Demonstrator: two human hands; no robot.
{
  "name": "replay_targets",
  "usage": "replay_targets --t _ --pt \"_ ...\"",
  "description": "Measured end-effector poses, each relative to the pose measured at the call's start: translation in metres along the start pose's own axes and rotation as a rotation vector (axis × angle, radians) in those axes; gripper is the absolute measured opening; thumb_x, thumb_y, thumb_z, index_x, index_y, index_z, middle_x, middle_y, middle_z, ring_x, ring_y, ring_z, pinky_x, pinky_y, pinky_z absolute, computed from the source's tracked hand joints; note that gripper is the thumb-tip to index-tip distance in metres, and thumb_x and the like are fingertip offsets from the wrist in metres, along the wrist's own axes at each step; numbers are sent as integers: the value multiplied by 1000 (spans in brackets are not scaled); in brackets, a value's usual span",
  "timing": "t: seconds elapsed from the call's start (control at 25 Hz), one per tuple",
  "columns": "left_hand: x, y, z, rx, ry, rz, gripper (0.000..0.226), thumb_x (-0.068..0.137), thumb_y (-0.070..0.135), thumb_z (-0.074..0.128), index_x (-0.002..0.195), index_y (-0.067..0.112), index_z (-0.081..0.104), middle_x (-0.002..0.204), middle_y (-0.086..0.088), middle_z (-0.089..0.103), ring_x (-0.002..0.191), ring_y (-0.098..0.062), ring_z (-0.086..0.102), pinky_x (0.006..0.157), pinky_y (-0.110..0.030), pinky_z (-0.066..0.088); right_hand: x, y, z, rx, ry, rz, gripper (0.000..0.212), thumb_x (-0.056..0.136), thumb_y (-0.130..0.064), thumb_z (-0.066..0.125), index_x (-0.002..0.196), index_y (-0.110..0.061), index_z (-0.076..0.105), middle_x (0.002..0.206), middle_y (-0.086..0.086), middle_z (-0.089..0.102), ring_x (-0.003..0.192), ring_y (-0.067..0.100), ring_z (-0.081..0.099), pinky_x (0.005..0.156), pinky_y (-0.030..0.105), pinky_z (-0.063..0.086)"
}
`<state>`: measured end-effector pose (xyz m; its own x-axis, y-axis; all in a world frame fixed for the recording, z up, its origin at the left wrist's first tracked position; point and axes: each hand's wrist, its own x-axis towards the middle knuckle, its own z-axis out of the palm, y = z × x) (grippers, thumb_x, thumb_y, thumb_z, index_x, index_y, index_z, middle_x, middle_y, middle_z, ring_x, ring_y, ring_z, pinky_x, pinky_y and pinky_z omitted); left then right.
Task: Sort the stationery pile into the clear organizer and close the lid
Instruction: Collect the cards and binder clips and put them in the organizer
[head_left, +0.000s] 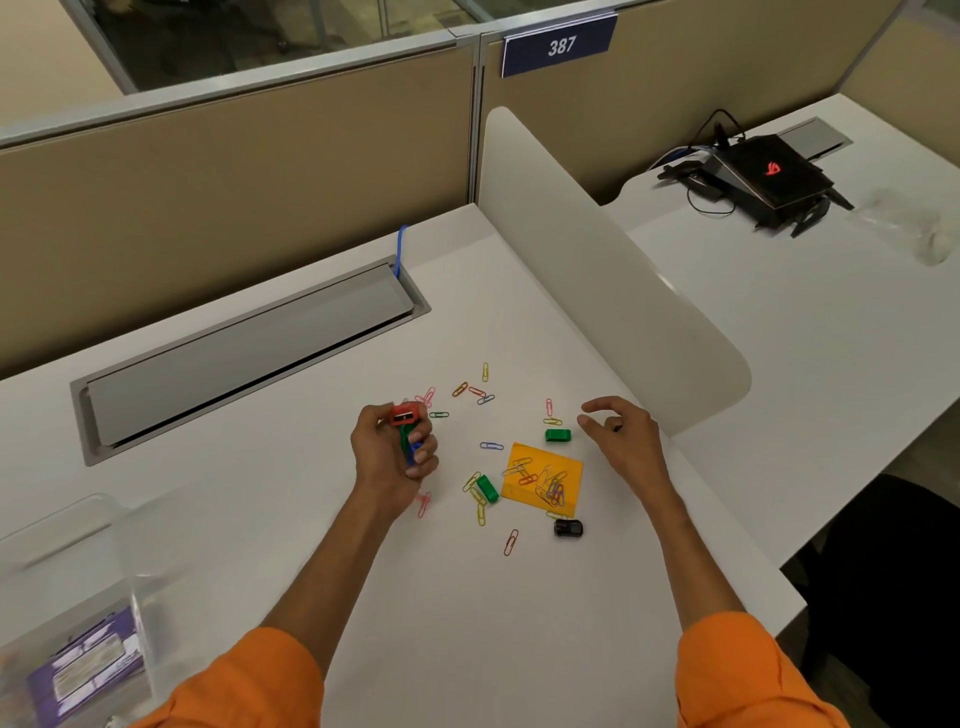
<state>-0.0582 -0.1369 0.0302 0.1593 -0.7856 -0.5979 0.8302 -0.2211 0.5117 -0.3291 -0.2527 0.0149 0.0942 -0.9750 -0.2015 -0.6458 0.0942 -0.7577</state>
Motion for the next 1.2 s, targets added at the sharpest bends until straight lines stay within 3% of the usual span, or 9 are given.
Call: replay_targets --t 0.28,0.6,0.72,0.88,0.96,1.08,1.2 --pt "-3 -17 10 -113 61 -2 32 84 23 43 54 11 46 60 -1 38 41 -12 34 36 -16 17 4 3 8 -240 -178 -121 26 76 -29 78 98 -33 66 46 -4 43 48 12 40 55 28 34" --pt "-6 -27 14 -99 100 -5 36 93 38 59 66 17 51 62 3 50 44 -9 42 34 -16 21 3 1 16 -312 -199 -75 14 83 -30 72 96 -27 70 57 -8 48 53 7 45 50 25 31" --pt "-6 -32 11 -120 113 -14 38 93 42 58 65 17 52 66 2 54 48 -10 48 34 -15 26 1 0 13 -126 -193 -28 10 87 -30 69 94 -24 69 56 -4 48 53 11 44 54 27 34" --pt "-10 -36 6 -168 116 -24 45 93 39 58 57 16 46 66 1 52 52 -13 49 37 -15 32 -13 -10 4 533 -367 218 8 97 -15 53 92 -11 57 65 6 43 50 15 36 43 23 27" --pt "-13 -36 5 -196 116 -36 45 92 37 59 55 16 44 66 1 49 52 -12 49 36 -16 32 -23 -15 4 774 -447 267 12 99 -9 45 90 -6 52 71 13 50 51 17 40 41 25 30" --pt "-20 -35 5 -236 112 -38 36 92 34 60 62 16 51 66 1 52 50 -10 49 35 -16 34 -36 -21 6 964 -477 261 18 99 -4 40 102 4 56 83 19 63 57 19 51 42 25 40" --pt "-28 -35 3 -258 90 -19 20 94 30 58 81 16 61 71 1 57 51 -10 51 34 -15 37 -49 -25 6 1060 -480 264 26 99 -2 39 113 4 59 87 18 64 62 16 54 47 21 45"
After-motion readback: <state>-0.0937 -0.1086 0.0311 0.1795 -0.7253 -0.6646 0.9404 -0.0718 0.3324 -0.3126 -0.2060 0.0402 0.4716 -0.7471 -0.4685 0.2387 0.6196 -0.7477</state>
